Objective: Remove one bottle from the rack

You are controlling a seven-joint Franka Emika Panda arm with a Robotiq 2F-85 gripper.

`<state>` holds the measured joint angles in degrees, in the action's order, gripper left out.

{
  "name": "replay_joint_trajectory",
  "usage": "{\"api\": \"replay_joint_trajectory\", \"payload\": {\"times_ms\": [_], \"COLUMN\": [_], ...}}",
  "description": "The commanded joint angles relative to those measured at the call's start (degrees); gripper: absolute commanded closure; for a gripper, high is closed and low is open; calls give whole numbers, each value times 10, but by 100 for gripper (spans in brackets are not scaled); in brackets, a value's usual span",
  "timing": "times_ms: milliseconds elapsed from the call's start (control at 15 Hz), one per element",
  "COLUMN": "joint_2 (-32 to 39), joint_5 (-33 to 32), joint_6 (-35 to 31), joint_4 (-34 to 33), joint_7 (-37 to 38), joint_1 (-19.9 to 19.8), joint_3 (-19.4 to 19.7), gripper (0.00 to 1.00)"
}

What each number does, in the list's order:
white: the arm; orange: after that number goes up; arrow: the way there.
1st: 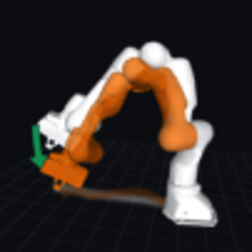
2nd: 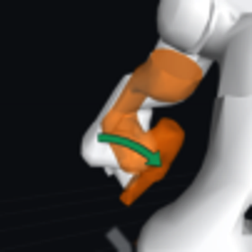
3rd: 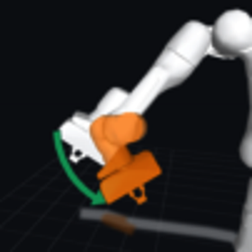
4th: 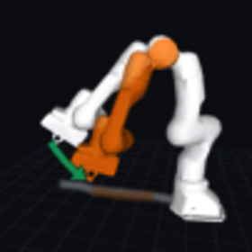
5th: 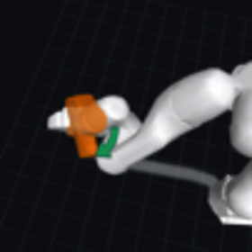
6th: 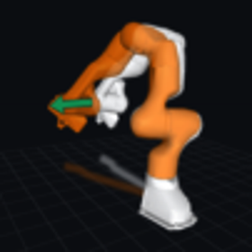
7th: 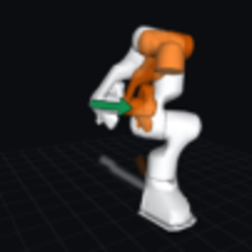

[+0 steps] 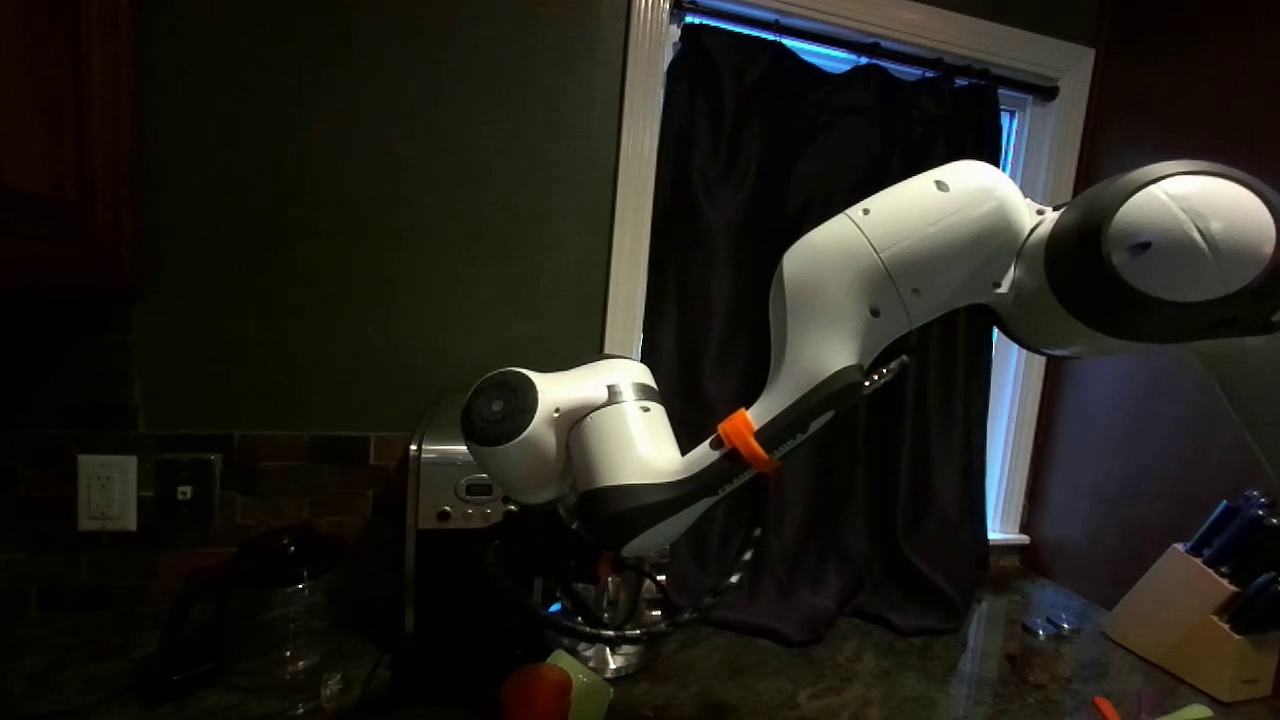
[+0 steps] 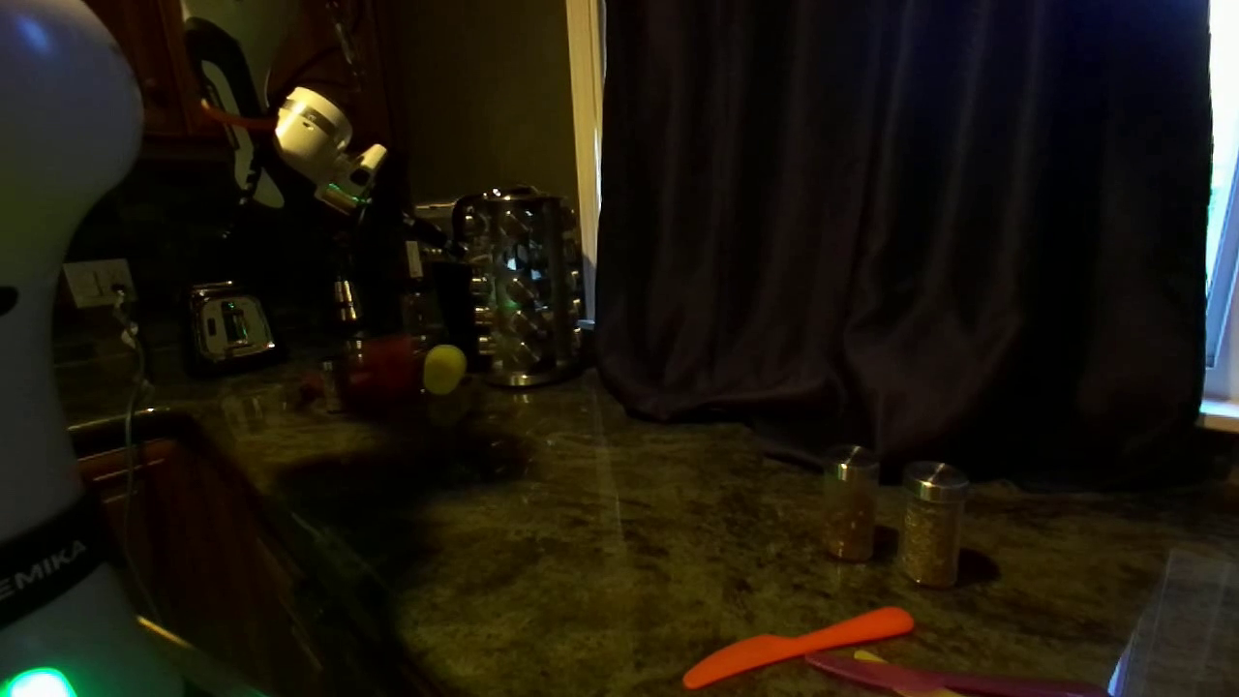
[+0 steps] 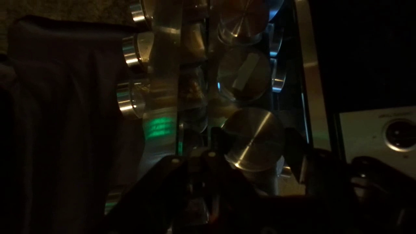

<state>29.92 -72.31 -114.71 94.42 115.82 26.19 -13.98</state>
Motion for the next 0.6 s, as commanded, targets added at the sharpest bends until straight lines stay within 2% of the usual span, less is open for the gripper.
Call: {"api": "replay_joint_trajectory", "payload": {"times_ms": [0,533], "joint_2": [-33,-39], "joint_5": [24,13], "joint_6": [0,8], "joint_4": [26,31], "joint_7": [-10,-4], "joint_1": [4,4], "joint_3": [-14,-6], "gripper": [76,76]}}
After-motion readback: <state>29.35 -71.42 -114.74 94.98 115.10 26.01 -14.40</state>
